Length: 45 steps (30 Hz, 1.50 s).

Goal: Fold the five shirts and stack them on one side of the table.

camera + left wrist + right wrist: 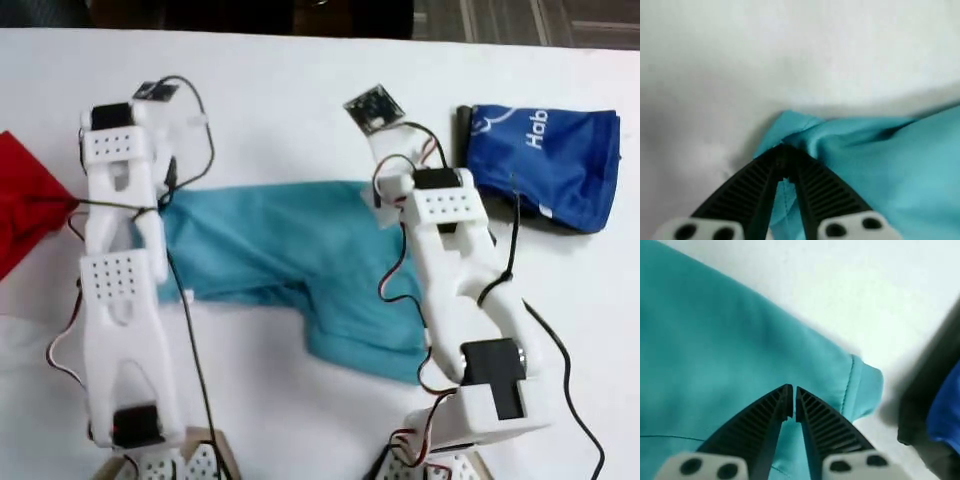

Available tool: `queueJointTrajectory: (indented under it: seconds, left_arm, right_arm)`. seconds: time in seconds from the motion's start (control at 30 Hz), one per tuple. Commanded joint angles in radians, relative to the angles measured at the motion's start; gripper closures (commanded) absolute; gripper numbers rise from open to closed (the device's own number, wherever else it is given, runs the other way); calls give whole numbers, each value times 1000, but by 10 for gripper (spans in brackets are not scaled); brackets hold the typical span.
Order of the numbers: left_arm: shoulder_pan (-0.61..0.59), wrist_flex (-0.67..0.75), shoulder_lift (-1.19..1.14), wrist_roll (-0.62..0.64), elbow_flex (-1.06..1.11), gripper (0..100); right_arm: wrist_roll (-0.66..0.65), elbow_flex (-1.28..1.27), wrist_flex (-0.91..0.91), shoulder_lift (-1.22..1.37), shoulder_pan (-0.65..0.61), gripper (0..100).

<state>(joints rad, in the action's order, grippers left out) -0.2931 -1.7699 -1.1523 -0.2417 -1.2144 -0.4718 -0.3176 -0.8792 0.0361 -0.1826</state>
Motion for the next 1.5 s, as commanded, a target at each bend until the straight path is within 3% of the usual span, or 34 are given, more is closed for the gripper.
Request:
queueJointTrajectory:
  seconds: [0.0, 0.27, 0.47, 0.67, 0.9, 1.1, 1.2, 1.3, 1.47]
  left_arm:
    - [-25, 31, 9, -3, 7, 976]
    - [-98, -21, 32, -35, -27, 976]
    - [-115, -21, 213, -44, 19, 976]
    - [-92, -21, 542, -81, 337, 976]
    - [-92, 9, 864, -86, 854, 976]
    - [-81, 264, 1079, -87, 1320, 976]
    - [-81, 408, 1140, -110, 1521, 976]
    - [-81, 525, 1155, -115, 1646, 976]
    - [-87, 664, 1155, -123, 1762, 976]
  right_arm:
    - [-3, -2, 5, -39, 1, 981]
    - [-3, 5, 41, 140, 28, 981]
    - [5, -2, 2, 42, 35, 981]
    - [3, -2, -108, -165, 27, 981]
    - [-2, -23, -292, -364, 25, 981]
    - [-11, -258, -297, -541, -59, 975]
    - [-51, -393, -274, -593, -105, 915]
    - [-78, -519, -206, -618, -107, 865]
    - [-81, -690, -124, -621, -107, 865]
